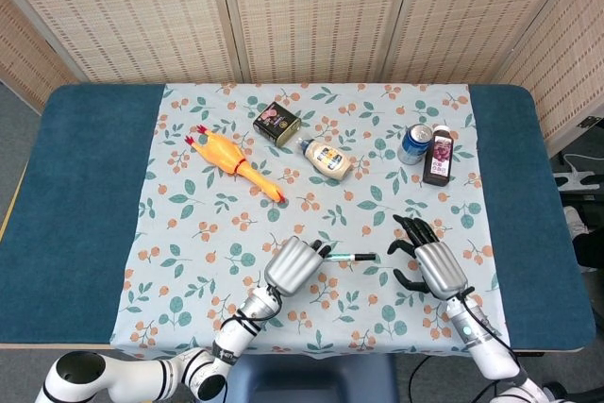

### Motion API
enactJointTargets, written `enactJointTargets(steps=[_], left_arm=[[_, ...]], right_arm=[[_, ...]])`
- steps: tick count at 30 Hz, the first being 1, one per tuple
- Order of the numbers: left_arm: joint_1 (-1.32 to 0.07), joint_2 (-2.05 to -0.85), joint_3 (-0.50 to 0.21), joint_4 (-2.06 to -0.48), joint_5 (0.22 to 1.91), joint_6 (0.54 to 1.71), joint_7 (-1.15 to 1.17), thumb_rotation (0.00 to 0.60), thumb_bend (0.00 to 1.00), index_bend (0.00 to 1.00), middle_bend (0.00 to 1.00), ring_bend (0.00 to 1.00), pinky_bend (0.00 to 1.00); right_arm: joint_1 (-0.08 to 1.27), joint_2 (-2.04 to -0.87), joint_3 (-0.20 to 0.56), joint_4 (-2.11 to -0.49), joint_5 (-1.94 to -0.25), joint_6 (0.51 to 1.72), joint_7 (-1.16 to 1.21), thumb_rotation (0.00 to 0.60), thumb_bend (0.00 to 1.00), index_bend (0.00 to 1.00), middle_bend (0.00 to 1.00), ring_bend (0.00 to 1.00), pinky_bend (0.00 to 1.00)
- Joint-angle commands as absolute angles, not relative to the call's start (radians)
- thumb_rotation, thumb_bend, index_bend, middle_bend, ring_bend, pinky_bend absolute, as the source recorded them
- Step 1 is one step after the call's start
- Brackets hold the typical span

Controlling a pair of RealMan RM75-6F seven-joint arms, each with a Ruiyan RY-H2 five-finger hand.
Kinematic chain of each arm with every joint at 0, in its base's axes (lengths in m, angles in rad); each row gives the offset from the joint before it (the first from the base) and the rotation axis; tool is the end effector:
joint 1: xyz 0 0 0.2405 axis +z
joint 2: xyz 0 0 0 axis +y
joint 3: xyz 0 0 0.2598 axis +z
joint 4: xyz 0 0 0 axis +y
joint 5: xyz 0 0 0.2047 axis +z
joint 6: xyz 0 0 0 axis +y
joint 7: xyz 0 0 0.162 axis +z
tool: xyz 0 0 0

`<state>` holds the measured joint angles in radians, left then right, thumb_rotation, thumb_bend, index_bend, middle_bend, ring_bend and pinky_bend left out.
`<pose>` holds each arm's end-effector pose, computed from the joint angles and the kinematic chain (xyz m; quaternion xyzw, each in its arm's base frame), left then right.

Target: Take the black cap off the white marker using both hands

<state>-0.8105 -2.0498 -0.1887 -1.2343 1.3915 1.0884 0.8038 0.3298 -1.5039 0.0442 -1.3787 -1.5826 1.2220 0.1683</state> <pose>-0.0235 0.2956 -0.1324 -0.8050 -0.1310 -0.4117 0.4065 -0.2533 -0.2594 0.0130 0.6597 -0.4588 0.4511 0.3883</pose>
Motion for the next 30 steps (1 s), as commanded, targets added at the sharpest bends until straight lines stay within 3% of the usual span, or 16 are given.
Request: enactJointTargets(steps=[1, 13, 30], left_arm=[[-0.805, -2.046, -0.188, -1.259, 1.36, 1.075, 0.832, 0.6, 0.43, 0.83, 0.96, 0.99, 1.0], [-0.821, -2.082, -0.19, -1.266, 1.34, 1.072, 0.868, 0.6, 0.43, 0.82, 0.96, 0.99, 1.0], [-0.834, -2.069, -0.203, -1.28, 1.318, 1.07, 0.866, 0.6, 0.42, 0.81, 0.96, 0.99, 1.0]], right_arm=[[0.341, -1.532, 0.04, -1.324, -1.619, 1.263, 0.23, 0.6, 0.28, 0.41, 0.0, 0.0, 0.0], [0.374, -1.556, 0.02, -1.27, -1.613, 1.227, 0.397, 0.6, 0.29, 0.44, 0.0, 0.0, 0.0], [0.406, -1.577, 0.01, -1.254, -1.594, 1.188, 0.453, 0.6, 0.33, 0.45, 0.0, 0.0, 0.0]])
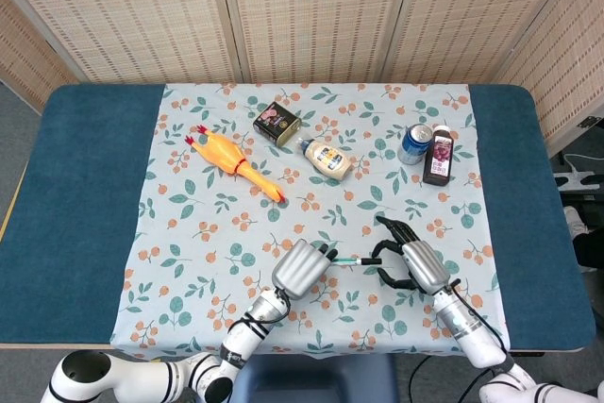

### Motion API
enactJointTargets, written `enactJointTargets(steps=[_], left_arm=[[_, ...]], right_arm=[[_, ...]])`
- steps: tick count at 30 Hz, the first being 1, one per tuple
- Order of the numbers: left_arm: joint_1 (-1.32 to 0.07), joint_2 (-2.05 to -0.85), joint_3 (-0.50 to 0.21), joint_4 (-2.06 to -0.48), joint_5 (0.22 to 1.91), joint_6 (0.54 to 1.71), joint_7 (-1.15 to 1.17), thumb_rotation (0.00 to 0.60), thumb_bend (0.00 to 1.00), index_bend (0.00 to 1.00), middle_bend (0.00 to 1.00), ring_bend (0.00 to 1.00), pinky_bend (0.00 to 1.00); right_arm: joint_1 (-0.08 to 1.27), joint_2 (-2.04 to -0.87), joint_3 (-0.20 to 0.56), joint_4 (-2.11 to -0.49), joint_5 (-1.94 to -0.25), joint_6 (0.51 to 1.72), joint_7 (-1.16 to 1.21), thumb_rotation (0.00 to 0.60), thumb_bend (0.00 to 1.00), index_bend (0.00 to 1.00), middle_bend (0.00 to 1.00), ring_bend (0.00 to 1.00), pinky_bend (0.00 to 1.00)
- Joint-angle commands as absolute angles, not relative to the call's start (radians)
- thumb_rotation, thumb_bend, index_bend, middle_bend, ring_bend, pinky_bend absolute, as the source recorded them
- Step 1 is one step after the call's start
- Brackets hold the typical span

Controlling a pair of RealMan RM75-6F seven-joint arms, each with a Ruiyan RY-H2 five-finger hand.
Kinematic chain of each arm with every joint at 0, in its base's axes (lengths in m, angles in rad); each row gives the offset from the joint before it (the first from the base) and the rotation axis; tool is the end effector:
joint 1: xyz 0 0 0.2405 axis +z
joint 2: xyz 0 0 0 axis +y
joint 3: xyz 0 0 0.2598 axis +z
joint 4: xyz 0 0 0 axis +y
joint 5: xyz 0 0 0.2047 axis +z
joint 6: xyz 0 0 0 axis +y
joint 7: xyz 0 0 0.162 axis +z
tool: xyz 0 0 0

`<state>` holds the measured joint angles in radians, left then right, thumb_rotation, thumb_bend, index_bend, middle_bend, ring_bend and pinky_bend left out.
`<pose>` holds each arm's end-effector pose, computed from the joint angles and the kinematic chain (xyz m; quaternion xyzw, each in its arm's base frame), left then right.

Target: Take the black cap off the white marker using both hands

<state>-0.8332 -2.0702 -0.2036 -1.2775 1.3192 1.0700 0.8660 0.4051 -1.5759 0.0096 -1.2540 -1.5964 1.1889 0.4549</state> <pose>-0.0098 0.2894 -0.1385 -0.8105 -0.1464 -0.4046 0.3975 -0.2499 -0.2733 -0.0129 0.6331 -0.5251 0.4783 0.3076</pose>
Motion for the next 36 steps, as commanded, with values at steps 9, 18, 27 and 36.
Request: enactJointTargets(steps=[9, 18, 27, 36], left_arm=[[-0.836, -2.066, -0.203, -1.285, 1.31, 1.074, 0.862, 0.6, 0.42, 0.81, 0.96, 0.99, 1.0], [-0.836, -2.063, -0.207, -1.297, 1.291, 1.07, 0.851, 0.6, 0.42, 0.81, 0.96, 0.99, 1.0], [-0.836, -2.042, -0.216, -1.347, 1.237, 1.039, 0.832, 0.6, 0.42, 0.8, 0.95, 0.99, 1.0], [-0.842, -2.027, -0.218, -1.369, 1.221, 1.045, 0.83, 0.6, 0.42, 0.8, 0.95, 0.99, 1.0]], right_arm=[[0.418, -1.578, 0.003, -1.254, -1.589, 1.174, 0.469, 0.6, 0.34, 0.49, 0.0, 0.0, 0.03], [0.427, -1.575, -0.006, -1.243, -1.61, 1.191, 0.516, 0.6, 0.39, 0.56, 0.01, 0.0, 0.07], [0.424, -1.585, 0.0, -1.215, -1.604, 1.217, 0.554, 0.6, 0.44, 0.67, 0.06, 0.0, 0.12], [0.422, -1.572, 0.002, -1.235, -1.596, 1.223, 0.532, 0.6, 0.46, 0.7, 0.06, 0.0, 0.12]])
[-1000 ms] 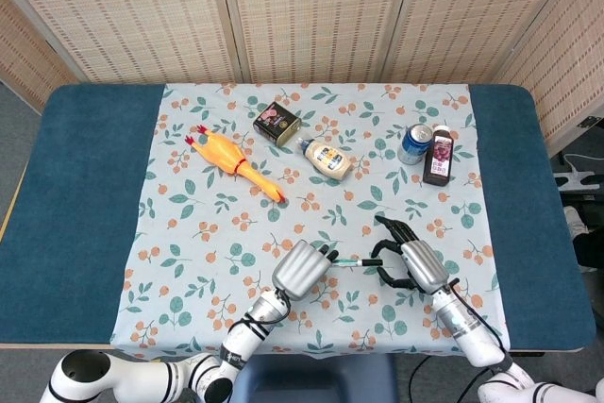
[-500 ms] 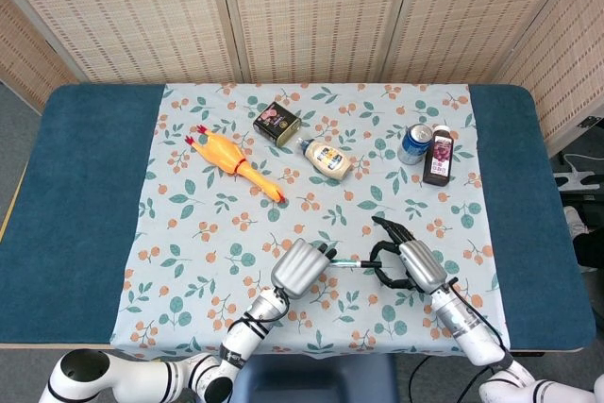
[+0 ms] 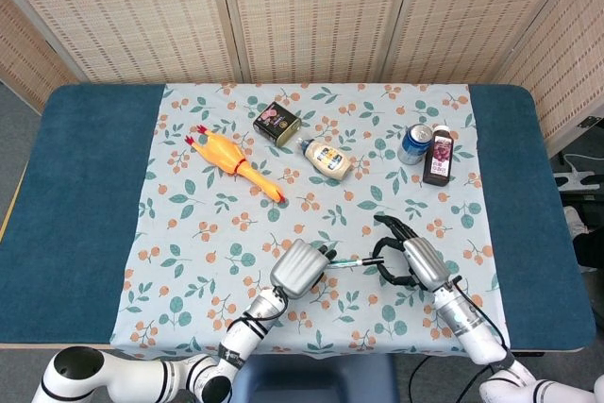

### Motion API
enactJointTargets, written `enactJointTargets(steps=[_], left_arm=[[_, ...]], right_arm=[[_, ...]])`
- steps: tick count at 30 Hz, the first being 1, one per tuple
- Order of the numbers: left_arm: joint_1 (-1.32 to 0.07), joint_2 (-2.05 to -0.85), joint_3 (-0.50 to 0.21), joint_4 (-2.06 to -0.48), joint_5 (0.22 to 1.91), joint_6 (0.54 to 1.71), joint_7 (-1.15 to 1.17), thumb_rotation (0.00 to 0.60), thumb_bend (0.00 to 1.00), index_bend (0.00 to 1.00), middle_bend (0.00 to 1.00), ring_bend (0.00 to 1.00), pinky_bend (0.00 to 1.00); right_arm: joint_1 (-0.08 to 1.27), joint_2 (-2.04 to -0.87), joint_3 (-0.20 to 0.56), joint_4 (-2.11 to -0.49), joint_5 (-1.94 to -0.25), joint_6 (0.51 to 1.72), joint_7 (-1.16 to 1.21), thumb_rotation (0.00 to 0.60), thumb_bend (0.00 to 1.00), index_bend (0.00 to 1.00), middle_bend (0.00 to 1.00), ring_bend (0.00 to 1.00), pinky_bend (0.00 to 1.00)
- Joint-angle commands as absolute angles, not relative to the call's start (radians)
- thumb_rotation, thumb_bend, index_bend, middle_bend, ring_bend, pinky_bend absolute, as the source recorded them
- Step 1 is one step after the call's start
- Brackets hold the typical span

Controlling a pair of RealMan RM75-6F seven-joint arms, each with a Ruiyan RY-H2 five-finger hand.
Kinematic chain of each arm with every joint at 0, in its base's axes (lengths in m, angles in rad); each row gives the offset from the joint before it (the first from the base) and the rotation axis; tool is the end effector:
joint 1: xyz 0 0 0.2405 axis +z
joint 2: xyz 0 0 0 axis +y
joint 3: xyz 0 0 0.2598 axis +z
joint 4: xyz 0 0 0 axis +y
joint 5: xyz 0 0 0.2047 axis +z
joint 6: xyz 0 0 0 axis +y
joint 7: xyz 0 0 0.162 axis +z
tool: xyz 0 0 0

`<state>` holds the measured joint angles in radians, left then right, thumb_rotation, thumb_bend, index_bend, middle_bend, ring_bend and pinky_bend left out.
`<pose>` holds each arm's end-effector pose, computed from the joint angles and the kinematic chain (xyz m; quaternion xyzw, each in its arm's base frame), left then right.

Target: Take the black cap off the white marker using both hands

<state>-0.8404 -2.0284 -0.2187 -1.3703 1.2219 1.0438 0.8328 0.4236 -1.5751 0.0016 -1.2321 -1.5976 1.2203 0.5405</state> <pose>-0.0087 0.2903 -0.1318 -0.8084 -0.2088 -0.4056 0.3720 -0.2485 -0.2793 -0.0076 0.6168 -0.5339 0.4995 0.2914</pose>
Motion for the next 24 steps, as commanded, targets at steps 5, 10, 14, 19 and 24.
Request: enactJointTargets(steps=[5, 10, 14, 19, 24], left_arm=[[-0.849, -2.02, -0.223, -1.357, 1.219, 1.044, 0.817, 0.6, 0.42, 0.8, 0.95, 0.99, 1.0], [-0.853, -2.004, -0.23, -1.358, 1.211, 1.044, 0.808, 0.6, 0.42, 0.8, 0.94, 0.99, 1.0], [-0.855, -1.993, -0.23, -1.362, 1.201, 1.04, 0.803, 0.6, 0.42, 0.79, 0.94, 0.99, 1.0], [-0.858, -1.985, -0.224, -1.353, 1.196, 1.037, 0.793, 0.6, 0.42, 0.79, 0.94, 0.99, 1.0], [-0.861, -1.981, -0.22, -1.341, 1.189, 1.033, 0.785, 0.6, 0.42, 0.79, 0.94, 0.99, 1.0]], right_arm=[[0.421, -1.553, 0.0, -1.248, -1.587, 1.215, 0.514, 0.6, 0.48, 0.73, 0.08, 0.0, 0.12], [0.418, -1.526, 0.007, -1.262, -1.572, 1.214, 0.515, 0.6, 0.5, 0.75, 0.1, 0.0, 0.13], [0.416, -1.499, 0.01, -1.271, -1.567, 1.214, 0.504, 0.6, 0.5, 0.76, 0.1, 0.0, 0.13], [0.412, -1.457, 0.008, -1.291, -1.558, 1.207, 0.475, 0.6, 0.5, 0.76, 0.1, 0.0, 0.13], [0.405, -1.43, 0.013, -1.299, -1.542, 1.204, 0.463, 0.6, 0.5, 0.76, 0.1, 0.0, 0.13]])
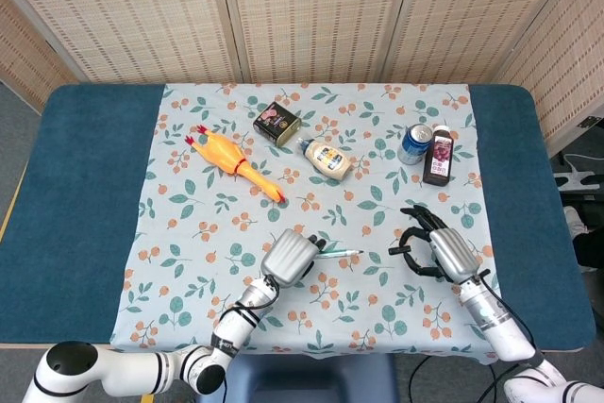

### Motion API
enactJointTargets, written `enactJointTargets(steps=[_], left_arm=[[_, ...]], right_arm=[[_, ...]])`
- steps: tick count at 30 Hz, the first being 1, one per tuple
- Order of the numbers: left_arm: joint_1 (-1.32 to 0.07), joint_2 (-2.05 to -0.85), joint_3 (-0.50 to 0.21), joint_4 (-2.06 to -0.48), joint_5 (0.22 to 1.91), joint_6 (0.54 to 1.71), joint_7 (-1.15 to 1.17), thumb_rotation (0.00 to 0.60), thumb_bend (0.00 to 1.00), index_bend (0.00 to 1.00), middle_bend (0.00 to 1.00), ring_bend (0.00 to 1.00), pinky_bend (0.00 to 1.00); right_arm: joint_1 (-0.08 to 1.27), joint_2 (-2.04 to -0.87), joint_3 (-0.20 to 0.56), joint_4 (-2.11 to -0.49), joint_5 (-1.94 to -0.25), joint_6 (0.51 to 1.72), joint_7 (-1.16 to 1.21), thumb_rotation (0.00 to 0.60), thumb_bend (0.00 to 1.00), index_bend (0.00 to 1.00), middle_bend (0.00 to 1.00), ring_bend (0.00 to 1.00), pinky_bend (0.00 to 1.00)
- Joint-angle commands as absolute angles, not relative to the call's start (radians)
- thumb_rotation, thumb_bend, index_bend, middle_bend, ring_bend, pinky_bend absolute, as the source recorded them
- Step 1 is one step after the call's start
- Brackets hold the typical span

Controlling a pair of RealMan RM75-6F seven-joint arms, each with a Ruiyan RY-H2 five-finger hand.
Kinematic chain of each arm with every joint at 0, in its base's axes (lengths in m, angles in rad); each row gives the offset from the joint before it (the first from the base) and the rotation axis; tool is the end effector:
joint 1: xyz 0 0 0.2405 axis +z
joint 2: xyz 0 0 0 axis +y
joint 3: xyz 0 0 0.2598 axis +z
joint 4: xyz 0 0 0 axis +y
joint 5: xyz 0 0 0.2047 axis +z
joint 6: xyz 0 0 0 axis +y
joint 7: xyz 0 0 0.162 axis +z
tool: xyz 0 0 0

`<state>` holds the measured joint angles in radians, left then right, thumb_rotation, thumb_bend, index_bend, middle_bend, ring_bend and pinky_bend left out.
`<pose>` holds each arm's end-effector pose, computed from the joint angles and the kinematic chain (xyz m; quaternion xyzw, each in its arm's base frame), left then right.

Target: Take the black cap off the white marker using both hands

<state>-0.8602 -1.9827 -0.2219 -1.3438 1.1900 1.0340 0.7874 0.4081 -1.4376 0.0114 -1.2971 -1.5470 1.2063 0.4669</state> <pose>-0.0228 0.3103 -0.1236 -0.8055 -0.2161 -0.3946 0.3858 -0.2733 -0.2861 0.0371 0.6262 -0.5117 0.4694 0.3544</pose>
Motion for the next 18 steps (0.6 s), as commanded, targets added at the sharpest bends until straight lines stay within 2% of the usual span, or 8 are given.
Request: enactJointTargets(steps=[1, 7, 12, 18], left_arm=[[-0.861, -1.981, -0.218, -1.339, 1.187, 1.032, 0.783, 0.6, 0.42, 0.79, 0.94, 0.99, 1.0], [-0.862, -1.978, -0.211, -1.326, 1.182, 1.035, 0.783, 0.6, 0.42, 0.79, 0.94, 0.99, 1.0], [-0.846, -1.977, -0.171, -1.272, 1.185, 1.028, 0.765, 0.6, 0.43, 0.78, 0.93, 0.99, 1.0], [-0.836, -1.993, -0.135, -1.189, 1.175, 0.991, 0.749, 0.6, 0.42, 0.67, 0.82, 0.98, 1.0]], right_arm=[[0.405, -1.427, 0.013, -1.3, -1.54, 1.203, 0.463, 0.6, 0.5, 0.76, 0.1, 0.0, 0.13], [0.396, -1.405, 0.008, -1.294, -1.532, 1.195, 0.446, 0.6, 0.5, 0.76, 0.1, 0.0, 0.13], [0.384, -1.402, -0.006, -1.265, -1.502, 1.154, 0.445, 0.6, 0.5, 0.75, 0.1, 0.0, 0.13], [0.387, -1.453, -0.021, -1.19, -1.496, 1.101, 0.495, 0.6, 0.5, 0.67, 0.1, 0.0, 0.13]])
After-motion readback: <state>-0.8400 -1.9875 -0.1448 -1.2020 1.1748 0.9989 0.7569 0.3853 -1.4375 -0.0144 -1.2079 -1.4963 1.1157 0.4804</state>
